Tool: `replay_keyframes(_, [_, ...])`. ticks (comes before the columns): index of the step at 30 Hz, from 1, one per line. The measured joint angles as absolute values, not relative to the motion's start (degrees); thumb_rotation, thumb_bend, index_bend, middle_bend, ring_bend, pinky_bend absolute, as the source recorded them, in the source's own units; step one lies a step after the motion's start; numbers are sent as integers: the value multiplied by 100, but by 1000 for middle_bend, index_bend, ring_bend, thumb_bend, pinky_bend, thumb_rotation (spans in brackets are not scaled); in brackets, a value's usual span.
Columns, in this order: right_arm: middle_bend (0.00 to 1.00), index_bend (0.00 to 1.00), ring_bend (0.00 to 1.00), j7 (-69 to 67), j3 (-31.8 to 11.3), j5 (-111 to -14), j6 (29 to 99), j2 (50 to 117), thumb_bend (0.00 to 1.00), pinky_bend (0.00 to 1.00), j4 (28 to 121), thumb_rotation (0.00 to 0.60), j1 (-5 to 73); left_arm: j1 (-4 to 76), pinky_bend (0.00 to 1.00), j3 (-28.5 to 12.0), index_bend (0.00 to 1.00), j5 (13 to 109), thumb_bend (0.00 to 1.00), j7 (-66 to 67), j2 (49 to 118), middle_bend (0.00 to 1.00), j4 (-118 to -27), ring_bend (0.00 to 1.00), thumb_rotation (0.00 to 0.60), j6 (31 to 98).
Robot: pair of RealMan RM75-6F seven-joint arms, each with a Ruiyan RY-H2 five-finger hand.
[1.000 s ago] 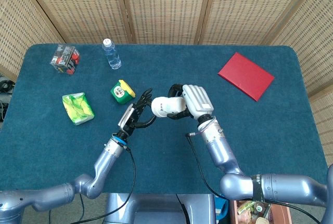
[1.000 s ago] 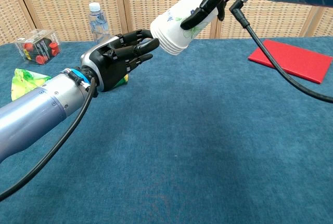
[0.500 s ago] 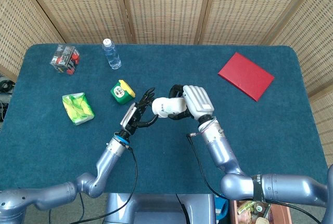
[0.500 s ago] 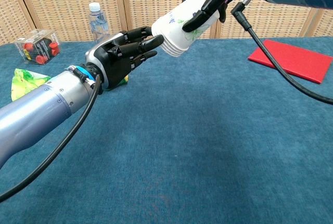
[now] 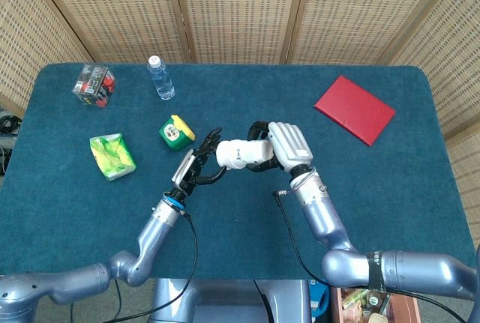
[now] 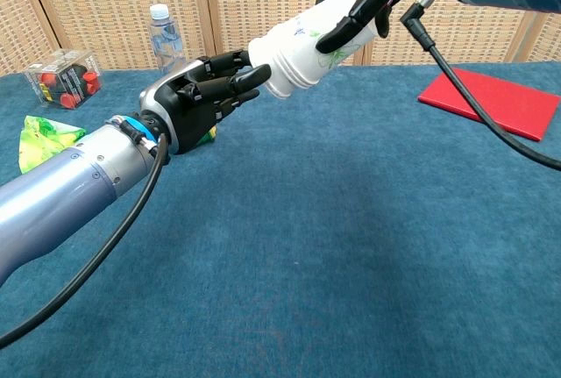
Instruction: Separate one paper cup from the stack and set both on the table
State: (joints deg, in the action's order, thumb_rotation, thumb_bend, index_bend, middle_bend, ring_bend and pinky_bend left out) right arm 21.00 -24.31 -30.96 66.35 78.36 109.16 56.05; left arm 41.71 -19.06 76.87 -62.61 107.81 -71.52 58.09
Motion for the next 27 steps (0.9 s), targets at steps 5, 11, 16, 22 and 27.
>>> replay_keyframes(5, [583, 697, 440, 2068, -2431, -3105, 6633, 7789, 167, 679, 10919, 600, 5568, 4112, 0, -1894, 714, 7668, 371, -6205, 10727, 53, -7159, 0, 600, 5856])
replay_keyframes(11, [583, 697, 440, 2053, -2410, -3126, 6642, 7737, 167, 679, 10931, 600, 5522, 4039, 0, -1864, 730, 7640, 373, -6150, 10668, 54, -7165, 0, 600, 5886])
replay_keyframes(16, [583, 697, 443, 2043, -2396, -3148, 6679, 7677, 167, 679, 10946, 600, 5470, 3951, 0, -1820, 736, 7631, 374, -6068, 10608, 57, -7182, 0, 600, 5947])
replay_keyframes(22, [583, 697, 443, 2019, -2397, -3177, 6752, 7565, 167, 679, 10994, 600, 5377, 3840, 0, -1791, 739, 7599, 378, -5892, 10458, 66, -7276, 0, 600, 6013])
replay_keyframes(27, [583, 697, 443, 1982, -2385, -3227, 6847, 7399, 167, 679, 11050, 600, 5238, 3749, 0, -1767, 744, 7557, 386, -5536, 10278, 83, -7374, 0, 600, 6074])
